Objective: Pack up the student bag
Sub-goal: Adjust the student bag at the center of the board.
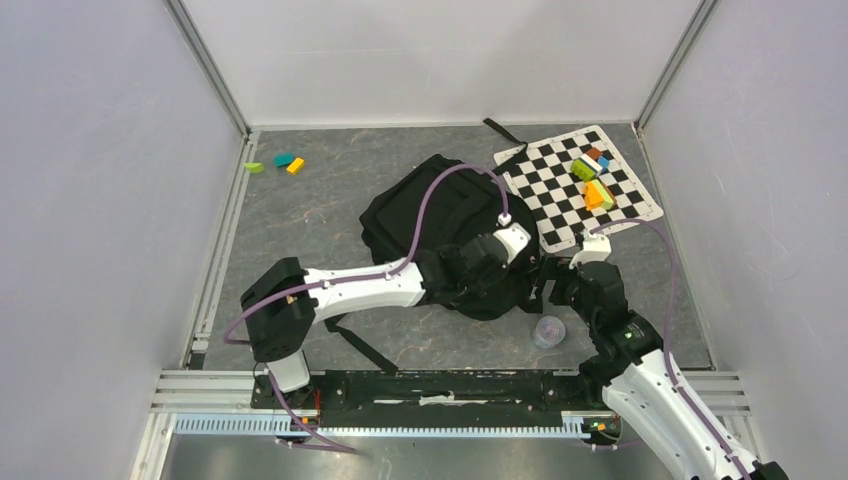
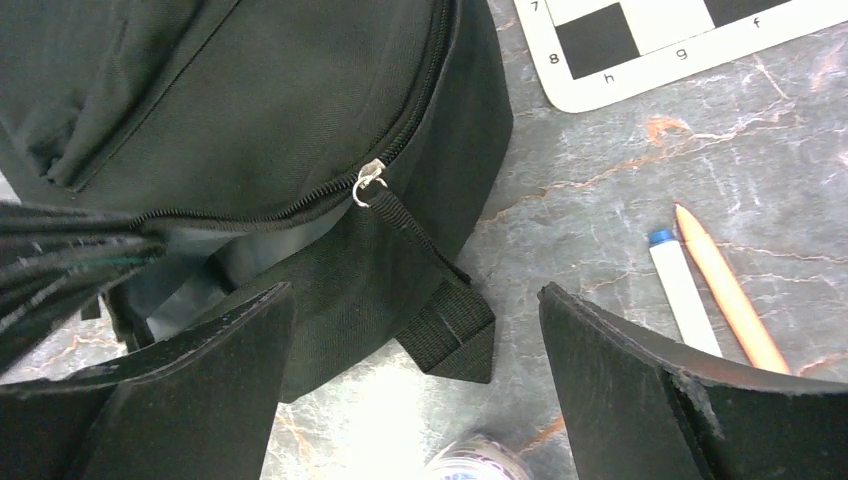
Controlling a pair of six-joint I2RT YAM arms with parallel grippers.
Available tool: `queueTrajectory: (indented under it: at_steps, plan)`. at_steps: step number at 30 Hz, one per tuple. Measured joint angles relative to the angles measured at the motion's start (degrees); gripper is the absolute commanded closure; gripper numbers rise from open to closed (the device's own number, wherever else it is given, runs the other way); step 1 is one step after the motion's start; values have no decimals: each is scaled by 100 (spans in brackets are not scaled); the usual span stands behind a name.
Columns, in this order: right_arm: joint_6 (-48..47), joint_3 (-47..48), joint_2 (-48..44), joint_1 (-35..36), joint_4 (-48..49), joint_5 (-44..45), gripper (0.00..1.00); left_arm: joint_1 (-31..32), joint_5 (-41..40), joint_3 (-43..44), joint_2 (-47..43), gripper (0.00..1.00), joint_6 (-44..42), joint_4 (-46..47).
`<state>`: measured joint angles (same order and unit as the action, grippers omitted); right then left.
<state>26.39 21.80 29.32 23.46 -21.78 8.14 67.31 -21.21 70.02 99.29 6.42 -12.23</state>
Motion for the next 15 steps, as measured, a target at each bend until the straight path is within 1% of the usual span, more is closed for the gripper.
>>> queueTrajectory:
  at_steps: [4,8,11,15]
  plan:
    - [278,-142,-103,7,125,-153,4,-417,573,374,-33,98,24,-448]
    - [535,-173,13,109,267,-157,4,-874,1373,442,-90,98,155,-590]
    - [717,-173,184,363,422,-37,3,-1132,1976,385,-90,98,269,-570]
    - [994,-164,457,942,551,380,2,-1222,2470,295,-90,98,369,-538]
